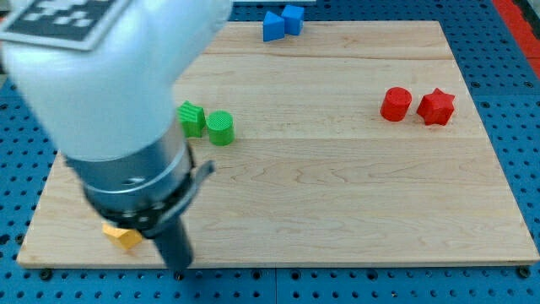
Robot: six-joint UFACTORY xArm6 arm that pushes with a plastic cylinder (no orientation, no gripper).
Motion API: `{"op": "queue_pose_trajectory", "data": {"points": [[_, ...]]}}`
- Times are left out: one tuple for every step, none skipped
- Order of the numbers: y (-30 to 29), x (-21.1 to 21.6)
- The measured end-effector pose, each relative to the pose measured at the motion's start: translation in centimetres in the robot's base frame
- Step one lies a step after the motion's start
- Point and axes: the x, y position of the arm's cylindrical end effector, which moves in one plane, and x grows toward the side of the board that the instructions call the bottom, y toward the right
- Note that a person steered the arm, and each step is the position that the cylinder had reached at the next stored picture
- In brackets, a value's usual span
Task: Move green circle on top right to green star
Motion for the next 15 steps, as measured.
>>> {"op": "queue_pose_trajectory", "data": {"points": [[-3.5,-4.1],[-7.5,-6.8],[-4.0,-8.6],[-3.5,-9.0],[-3.5,-9.0],[-3.1,-9.0],[2.5,-11.2],[6.8,-14.3],[6.4,-17.0],[5.1,-20.3],[4.7,-22.9],[5.7,-24.0],[5.7,-25.2],[5.6,-26.0],[5.6,-26.8]]}}
